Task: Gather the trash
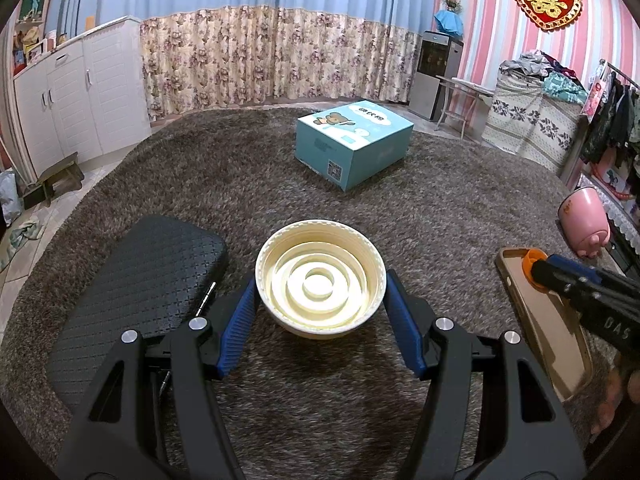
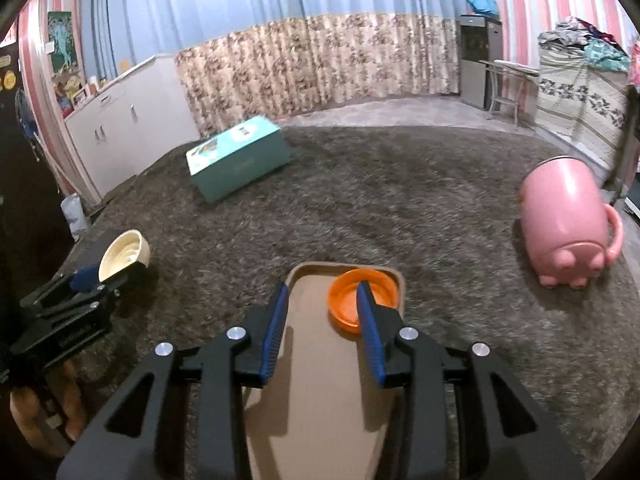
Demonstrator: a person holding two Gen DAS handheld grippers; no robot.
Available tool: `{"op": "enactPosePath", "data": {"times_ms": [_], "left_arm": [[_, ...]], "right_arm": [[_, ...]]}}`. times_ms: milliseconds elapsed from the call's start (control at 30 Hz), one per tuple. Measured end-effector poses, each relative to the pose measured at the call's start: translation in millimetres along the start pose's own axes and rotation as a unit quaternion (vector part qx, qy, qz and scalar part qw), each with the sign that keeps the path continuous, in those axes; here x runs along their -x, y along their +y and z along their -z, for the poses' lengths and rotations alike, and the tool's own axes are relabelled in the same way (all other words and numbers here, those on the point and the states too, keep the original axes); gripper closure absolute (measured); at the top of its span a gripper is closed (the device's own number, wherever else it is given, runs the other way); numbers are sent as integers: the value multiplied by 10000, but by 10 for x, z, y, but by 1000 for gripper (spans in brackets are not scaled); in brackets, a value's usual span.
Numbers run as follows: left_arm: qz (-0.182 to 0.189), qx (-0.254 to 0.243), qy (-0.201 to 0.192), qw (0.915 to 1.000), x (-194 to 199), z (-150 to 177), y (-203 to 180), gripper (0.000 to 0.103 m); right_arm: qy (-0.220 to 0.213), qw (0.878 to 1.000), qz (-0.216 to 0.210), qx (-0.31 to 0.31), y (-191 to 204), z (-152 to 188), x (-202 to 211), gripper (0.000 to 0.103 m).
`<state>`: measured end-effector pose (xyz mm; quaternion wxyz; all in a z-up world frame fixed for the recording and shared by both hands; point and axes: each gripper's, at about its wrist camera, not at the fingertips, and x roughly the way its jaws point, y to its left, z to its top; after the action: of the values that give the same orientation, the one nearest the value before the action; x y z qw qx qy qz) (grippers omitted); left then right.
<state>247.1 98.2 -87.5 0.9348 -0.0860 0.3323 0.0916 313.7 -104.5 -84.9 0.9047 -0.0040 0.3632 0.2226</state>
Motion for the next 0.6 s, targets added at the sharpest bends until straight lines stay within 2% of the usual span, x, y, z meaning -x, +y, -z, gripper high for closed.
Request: {"op": "enactPosePath", "data": {"times_ms": [167,433,600], "left_arm": [[7,0,5,10000,-2,-1,13,42],[17,6,6,10000,3,0,12,42],[17,7,8,10000,1,2,12,42]], "right_arm": [[151,9993,-337,-64,25,32,31,68],[-29,9999,164,0,-70,61,194,67],[76,9999,149,-10,-112,92,122,67]]}}
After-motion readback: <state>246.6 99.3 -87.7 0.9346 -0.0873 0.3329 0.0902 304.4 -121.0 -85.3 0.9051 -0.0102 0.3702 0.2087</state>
